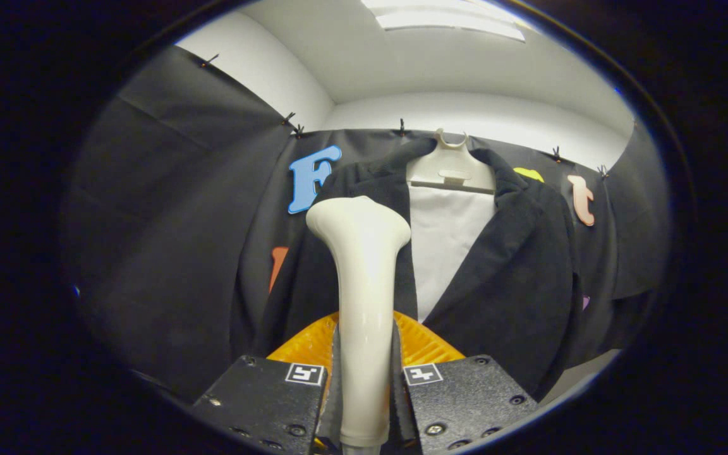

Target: Iron the clothes twice with a garment steamer, once on the left side and once on the right side.

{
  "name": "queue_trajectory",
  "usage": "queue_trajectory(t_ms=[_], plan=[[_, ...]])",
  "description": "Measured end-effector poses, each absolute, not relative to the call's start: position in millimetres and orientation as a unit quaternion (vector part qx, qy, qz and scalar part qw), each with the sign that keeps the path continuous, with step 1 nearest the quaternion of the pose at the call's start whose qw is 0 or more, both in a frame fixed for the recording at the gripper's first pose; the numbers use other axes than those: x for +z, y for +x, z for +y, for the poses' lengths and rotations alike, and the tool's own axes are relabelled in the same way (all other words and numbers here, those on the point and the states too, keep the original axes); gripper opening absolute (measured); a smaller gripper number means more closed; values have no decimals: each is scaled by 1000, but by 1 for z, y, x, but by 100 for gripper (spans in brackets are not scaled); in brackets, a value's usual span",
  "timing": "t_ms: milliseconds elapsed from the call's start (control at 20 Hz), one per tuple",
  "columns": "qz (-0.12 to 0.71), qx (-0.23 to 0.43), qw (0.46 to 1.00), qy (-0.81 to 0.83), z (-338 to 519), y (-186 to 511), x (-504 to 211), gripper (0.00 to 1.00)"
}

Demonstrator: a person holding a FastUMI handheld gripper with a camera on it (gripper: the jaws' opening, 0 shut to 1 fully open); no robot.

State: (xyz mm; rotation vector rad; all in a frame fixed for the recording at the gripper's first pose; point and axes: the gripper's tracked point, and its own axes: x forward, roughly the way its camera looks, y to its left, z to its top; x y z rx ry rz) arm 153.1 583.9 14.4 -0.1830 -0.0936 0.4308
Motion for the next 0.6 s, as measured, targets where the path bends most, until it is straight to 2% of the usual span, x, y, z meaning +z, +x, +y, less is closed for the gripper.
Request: queue_trajectory(t_ms=[600], plan=[[21,209,971,-116,554,113,-62,33]])
